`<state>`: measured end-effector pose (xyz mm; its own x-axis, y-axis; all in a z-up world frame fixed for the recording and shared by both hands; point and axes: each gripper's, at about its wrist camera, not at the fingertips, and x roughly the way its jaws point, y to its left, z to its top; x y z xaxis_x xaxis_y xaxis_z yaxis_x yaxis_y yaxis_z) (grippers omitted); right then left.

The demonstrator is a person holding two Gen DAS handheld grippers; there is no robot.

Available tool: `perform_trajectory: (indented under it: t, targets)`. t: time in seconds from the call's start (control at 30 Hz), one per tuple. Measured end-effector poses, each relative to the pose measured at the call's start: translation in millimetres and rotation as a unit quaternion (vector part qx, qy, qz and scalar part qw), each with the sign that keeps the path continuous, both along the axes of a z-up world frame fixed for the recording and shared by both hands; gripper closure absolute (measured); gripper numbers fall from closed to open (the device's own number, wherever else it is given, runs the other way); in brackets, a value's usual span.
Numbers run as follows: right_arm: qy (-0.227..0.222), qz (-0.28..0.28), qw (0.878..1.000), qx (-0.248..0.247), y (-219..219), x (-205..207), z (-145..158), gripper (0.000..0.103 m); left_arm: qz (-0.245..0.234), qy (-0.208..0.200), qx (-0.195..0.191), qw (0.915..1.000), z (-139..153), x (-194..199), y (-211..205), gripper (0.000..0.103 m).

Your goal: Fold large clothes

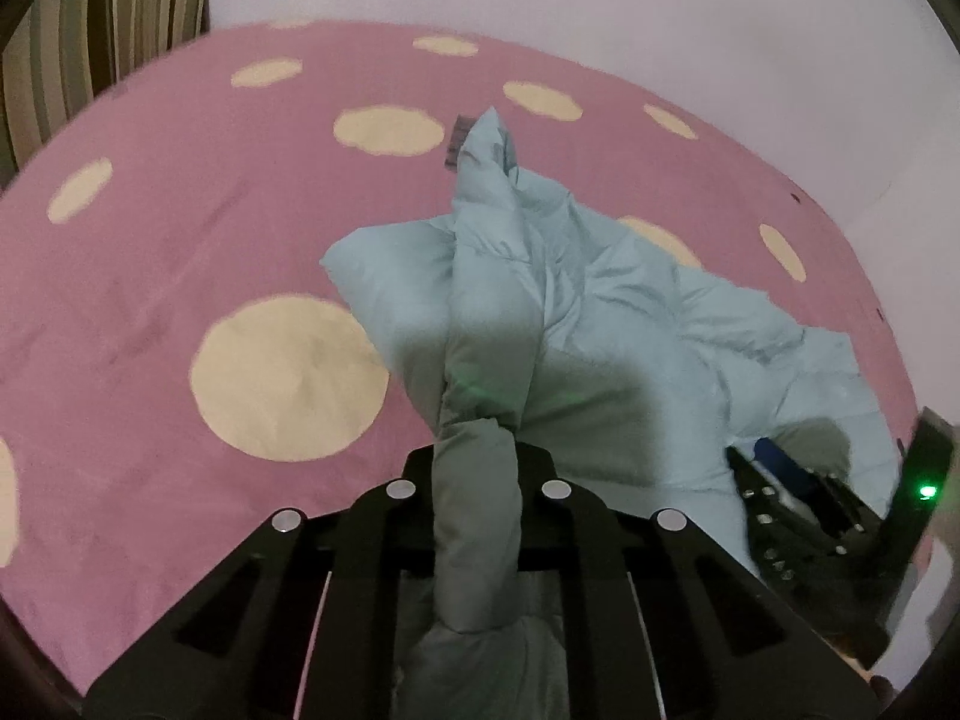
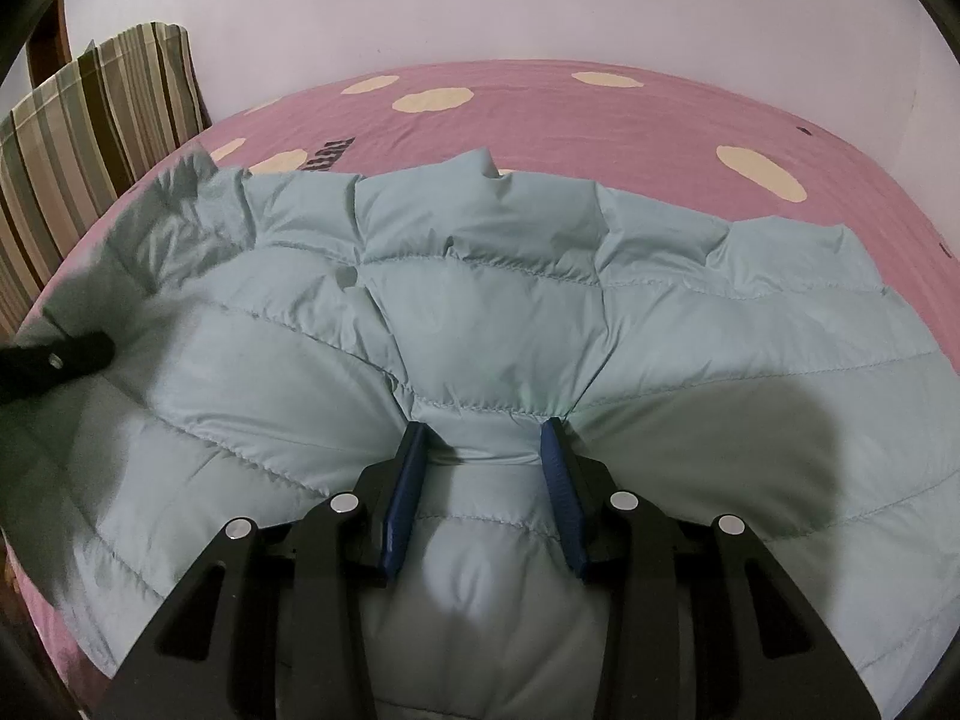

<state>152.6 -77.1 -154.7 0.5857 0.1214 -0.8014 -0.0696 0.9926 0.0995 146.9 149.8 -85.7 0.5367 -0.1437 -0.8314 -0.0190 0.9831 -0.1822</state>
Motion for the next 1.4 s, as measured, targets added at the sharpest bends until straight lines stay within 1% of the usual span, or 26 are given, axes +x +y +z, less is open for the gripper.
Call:
perform_trajectory:
  t: [0.03, 0.2, 0.3, 0.33, 0.43, 0.53, 0.67, 0.73, 0.8, 0.87, 0.93, 1.03, 1.1, 1.13, 1.2, 1.23, 1.27, 1.3, 1.33, 1.4]
  targets:
    - [0.0, 0.0, 1.0, 0.001, -0.7, 0.6, 0.1, 0.063, -0.002, -0.009, 0.009, 0.9999, 10.3, -3.7, -5.7, 0.094]
    - [0.0, 0.005, 1.0, 0.009, -6.1, 4.1, 3.6, 0.063, -0.018, -0.047, 0.032, 0.9982, 53.4, -17.9, -35.5, 0.095]
    - [-0.004, 0.005, 0.999, 0.034, -18.7, -0.7, 12.8, 0.063, -0.029, -0.068, 0.052, 0.9959, 77.0, -26.6, -59.5, 0.095]
    - [-0.006, 0.0, 0.999, 0.042, -25.7, -3.0, 16.9, 0.063, -0.033, -0.073, 0.056, 0.9952, 82.1, -27.8, -65.7, 0.095]
    - [-0.022, -0.017, 0.998, 0.056, -53.9, -10.7, 33.1, 0.063, -0.054, -0.091, 0.073, 0.9917, 98.9, -33.8, -102.4, 0.095]
    - [-0.038, -0.033, 0.997, 0.057, -86.2, -20.3, 48.5, 0.063, -0.078, -0.101, 0.09, 0.9878, 104.2, -35.3, -139.3, 0.095]
    - [-0.042, -0.065, 0.995, 0.061, -136.6, -35.1, 57.7, 0.063, -0.112, -0.102, 0.098, 0.9836, 100.8, -37.5, -189.6, 0.095]
    - [-0.042, -0.083, 0.994, 0.063, -157.8, -42.7, 59.4, 0.063, -0.129, -0.102, 0.111, 0.9801, 94.6, -39.1, -215.4, 0.095]
    - [-0.043, -0.099, 0.992, 0.062, -177.9, -52.0, 60.0, 0.063, -0.151, -0.1, 0.125, 0.9756, 82.2, -41.1, -246.4, 0.095]
    - [-0.042, -0.115, 0.99, 0.063, -197.5, -60.8, 59.3, 0.061, -0.167, -0.093, 0.13, 0.9729, 69.2, -43.4, -268.7, 0.095]
    - [-0.042, -0.132, 0.988, 0.065, -214.4, -68.4, 58.0, 0.053, -0.175, -0.083, 0.131, 0.9723, 54.2, -43.1, -285.5, 0.095]
    - [-0.04, -0.156, 0.985, 0.066, -237.2, -77.2, 56.9, 0.053, -0.178, -0.061, 0.132, 0.9733, 25.4, -40.7, -308.0, 0.095]
    - [-0.037, -0.168, 0.983, 0.065, -248.5, -80.3, 55.9, 0.053, -0.18, -0.054, 0.138, 0.9724, 11.1, -43.5, -317.9, 0.094]
    - [-0.036, -0.174, 0.982, 0.064, -253.8, -81.2, 55.2, 0.053, -0.182, -0.056, 0.145, 0.971, 6.2, -46.0, -322.6, 0.092]
    - [-0.035, -0.183, 0.98, 0.067, -259.1, -82.5, 54.0, 0.053, -0.19, -0.064, 0.151, 0.968, 3.4, -52.7, -329.8, 0.084]
    - [-0.035, -0.187, 0.979, 0.07, -261.4, -82.1, 54.4, 0.053, -0.195, -0.066, 0.149, 0.9671, 4.8, -55.0, -333.3, 0.07]
    - [-0.035, -0.188, 0.979, 0.072, -262.2, -80.5, 55.8, 0.053, -0.207, -0.068, 0.138, 0.9663, 7.9, -60.5, -334.2, 0.054]
    - [-0.035, -0.189, 0.979, 0.073, -260.6, -80.3, 56.8, 0.053, -0.215, -0.07, 0.127, 0.9659, 12.2, -65.6, -331.9, 0.05]
    - [-0.036, -0.189, 0.978, 0.075, -259.3, -78.9, 58.8, 0.053, -0.221, -0.074, 0.117, 0.9653, 19.3, -71.4, -329.8, 0.047]
    - [-0.038, -0.185, 0.979, 0.081, -256.5, -75.0, 62.8, 0.053, -0.233, -0.085, 0.107, 0.9629, 31.9, -81.5, -325.8, 0.046]
